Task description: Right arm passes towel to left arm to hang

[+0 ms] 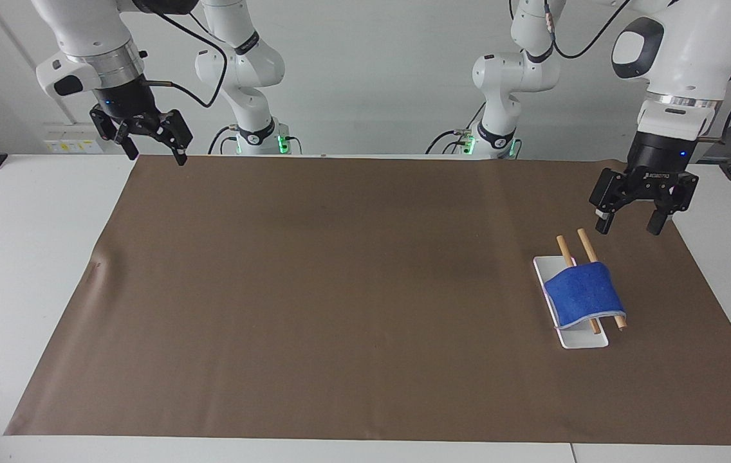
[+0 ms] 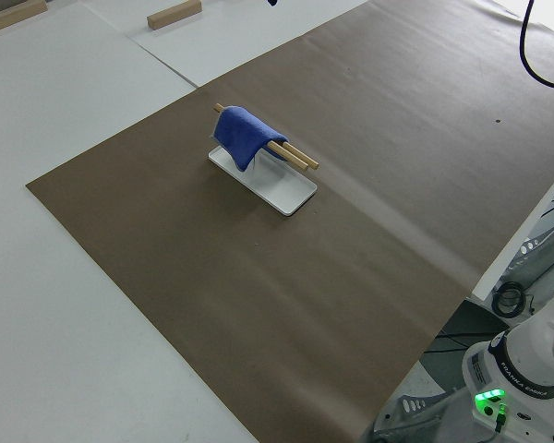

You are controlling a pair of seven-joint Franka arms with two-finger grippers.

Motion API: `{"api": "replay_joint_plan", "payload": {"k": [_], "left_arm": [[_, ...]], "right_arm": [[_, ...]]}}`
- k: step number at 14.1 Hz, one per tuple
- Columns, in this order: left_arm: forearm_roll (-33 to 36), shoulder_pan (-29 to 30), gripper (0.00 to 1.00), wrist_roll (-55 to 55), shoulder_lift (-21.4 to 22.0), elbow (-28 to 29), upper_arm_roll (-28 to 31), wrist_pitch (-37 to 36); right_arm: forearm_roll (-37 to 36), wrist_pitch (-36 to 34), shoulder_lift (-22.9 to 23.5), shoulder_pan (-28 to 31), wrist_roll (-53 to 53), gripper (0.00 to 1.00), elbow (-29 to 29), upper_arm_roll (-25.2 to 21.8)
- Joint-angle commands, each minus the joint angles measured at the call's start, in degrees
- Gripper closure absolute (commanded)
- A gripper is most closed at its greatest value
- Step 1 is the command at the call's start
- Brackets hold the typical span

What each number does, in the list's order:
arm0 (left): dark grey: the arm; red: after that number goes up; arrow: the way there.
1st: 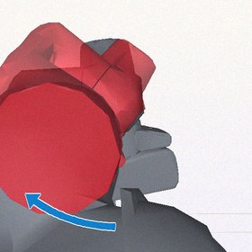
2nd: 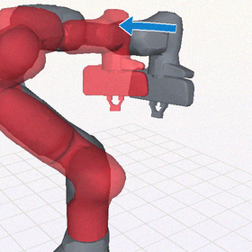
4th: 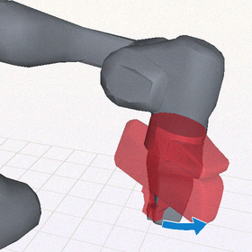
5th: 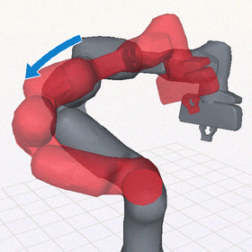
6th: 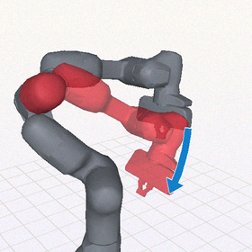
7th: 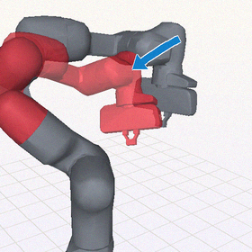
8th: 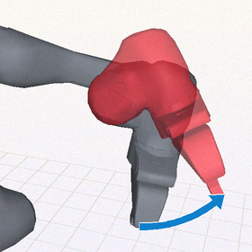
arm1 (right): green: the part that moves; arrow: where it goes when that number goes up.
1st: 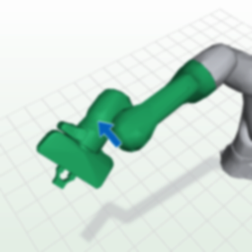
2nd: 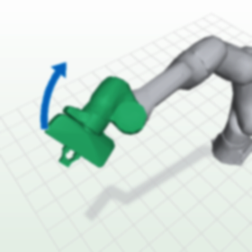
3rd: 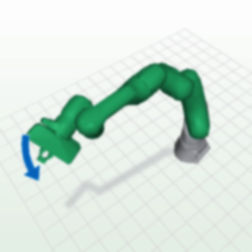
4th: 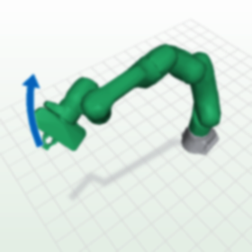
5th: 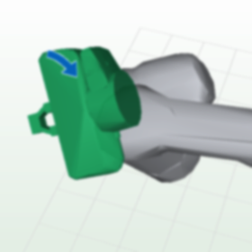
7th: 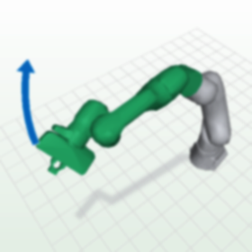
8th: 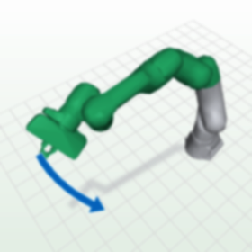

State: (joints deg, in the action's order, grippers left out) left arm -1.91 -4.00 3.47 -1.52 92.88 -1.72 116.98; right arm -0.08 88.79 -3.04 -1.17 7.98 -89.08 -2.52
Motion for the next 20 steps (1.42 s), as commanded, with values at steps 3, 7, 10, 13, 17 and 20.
{"api": "replay_joint_plan", "payload": {"k": [3, 7, 10, 13, 17, 20], "left_arm": [[1.82, -0.13, 0.00, -6.98, -1.12, -7.17, -0.83, -18.15], [1.03, -0.21, 0.00, -7.07, 3.61, -7.02, -0.74, -28.80], [1.74, -0.21, 0.00, -6.63, 4.16, -7.19, -0.65, -32.34], [2.00, -0.21, 0.00, -6.90, 3.28, -7.54, -0.56, -32.34], [2.53, -1.18, 0.00, -6.72, 3.89, -6.84, -0.74, -33.57], [2.53, -1.09, 0.00, -6.54, 4.15, -6.31, -0.74, -33.92]], "right_arm": [[-0.01, -0.99, 0.14, 0.38, 1.07, 0.00, 0.05, 0.41], [-0.01, -0.99, 0.06, 0.38, 1.07, 0.00, -0.04, 0.41], [-0.01, -0.90, 0.06, 0.38, 1.07, 0.00, -0.22, 0.41], [-0.01, -1.08, 0.06, 0.38, 1.07, 0.00, -0.22, 0.41], [0.08, -0.90, 0.06, 0.38, 1.07, 0.00, -0.22, 0.33], [0.08, -0.99, 0.06, 0.38, 1.07, 0.00, -0.22, 0.33]]}}
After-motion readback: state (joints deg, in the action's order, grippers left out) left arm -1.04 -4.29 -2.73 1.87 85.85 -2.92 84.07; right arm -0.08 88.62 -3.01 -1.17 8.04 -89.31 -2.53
